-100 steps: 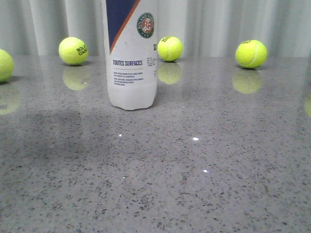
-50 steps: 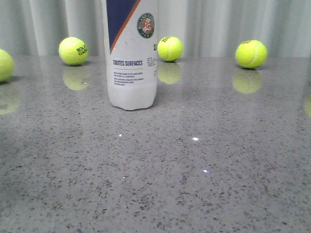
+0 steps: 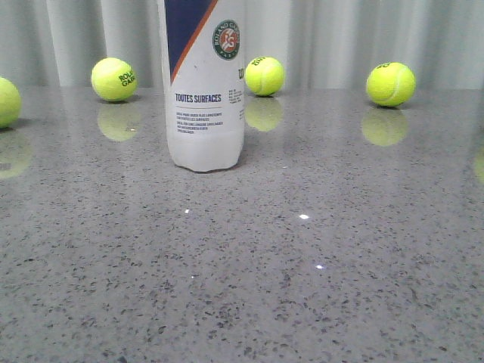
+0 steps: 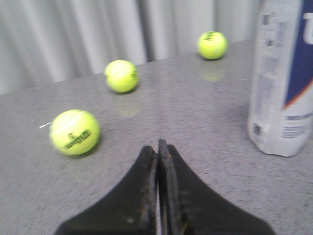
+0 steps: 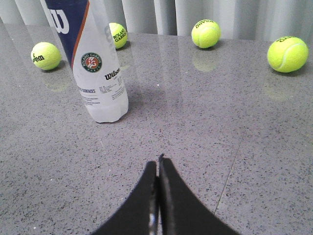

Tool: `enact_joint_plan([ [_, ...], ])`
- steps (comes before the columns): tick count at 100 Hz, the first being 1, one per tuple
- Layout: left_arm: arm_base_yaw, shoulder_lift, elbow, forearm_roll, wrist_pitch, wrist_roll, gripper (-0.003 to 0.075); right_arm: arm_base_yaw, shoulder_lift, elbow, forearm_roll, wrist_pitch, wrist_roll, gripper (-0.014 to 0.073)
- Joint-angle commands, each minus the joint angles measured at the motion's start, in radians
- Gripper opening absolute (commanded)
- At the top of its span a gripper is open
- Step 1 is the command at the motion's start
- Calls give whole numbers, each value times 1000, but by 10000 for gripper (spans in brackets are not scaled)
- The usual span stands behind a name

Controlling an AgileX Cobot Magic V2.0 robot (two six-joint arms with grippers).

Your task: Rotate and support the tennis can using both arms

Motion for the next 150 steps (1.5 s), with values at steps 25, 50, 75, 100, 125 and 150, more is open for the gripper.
enact_joint_plan([
  [25, 173, -201, 236, 71, -283, -102, -21, -7, 9, -24, -9, -74, -6, -57],
  [50, 204, -322, 413, 18, -299, -102, -21, -7, 9, -24, -9, -74, -6, -57],
  [75, 254, -510, 494, 27, -176, -102, -21, -7, 9, -24, -9, -74, -6, -57],
  [100, 268, -506, 494, 25, -176, -102, -21, -7, 10, -24, -9, -75, -6, -57],
  [125, 268, -506, 494, 25, -176, -102, -21, -7, 10, -24, -9, -75, -6, -57],
  [150, 268, -506, 494, 25, -176, -102, -21, -7, 10, -24, -9, -75, -6, -57],
])
